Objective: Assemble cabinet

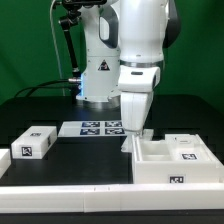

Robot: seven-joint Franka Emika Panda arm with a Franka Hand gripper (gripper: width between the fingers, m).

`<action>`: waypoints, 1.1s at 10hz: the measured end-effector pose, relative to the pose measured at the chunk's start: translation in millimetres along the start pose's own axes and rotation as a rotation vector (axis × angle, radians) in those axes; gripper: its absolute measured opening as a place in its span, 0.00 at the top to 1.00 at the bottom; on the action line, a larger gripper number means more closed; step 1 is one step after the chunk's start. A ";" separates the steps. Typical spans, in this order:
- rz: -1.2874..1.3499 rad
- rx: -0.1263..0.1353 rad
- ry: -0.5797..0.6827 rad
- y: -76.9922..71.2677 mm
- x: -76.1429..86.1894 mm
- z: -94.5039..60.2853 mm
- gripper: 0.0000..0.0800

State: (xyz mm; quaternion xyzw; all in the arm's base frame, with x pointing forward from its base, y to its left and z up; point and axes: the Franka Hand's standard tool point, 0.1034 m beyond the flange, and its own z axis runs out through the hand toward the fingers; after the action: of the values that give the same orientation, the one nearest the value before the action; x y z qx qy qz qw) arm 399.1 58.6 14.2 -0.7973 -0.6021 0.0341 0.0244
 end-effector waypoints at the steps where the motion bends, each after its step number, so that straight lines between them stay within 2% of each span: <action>1: 0.000 0.000 0.000 0.0 0.0 0.0 0.92; 4: -0.002 0.000 -0.001 0.0 0.3 -0.9 0.92; 6: -0.028 -0.003 -0.024 0.5 7.0 -20.4 0.92; 8: -0.049 0.012 -0.046 -1.9 12.3 -31.5 0.91; 9: -0.054 0.016 -0.052 -0.8 13.2 -34.6 0.91; 11: -0.052 0.021 -0.052 -2.0 11.9 -31.3 0.91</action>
Offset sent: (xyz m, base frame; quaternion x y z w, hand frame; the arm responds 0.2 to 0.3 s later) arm 0.0000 0.0000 0.0000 0.0000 0.0000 0.0000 1.0000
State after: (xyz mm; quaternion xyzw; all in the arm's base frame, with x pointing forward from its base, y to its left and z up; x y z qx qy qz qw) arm 403.0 70.6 45.3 -0.7800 -0.6226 0.0606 0.0179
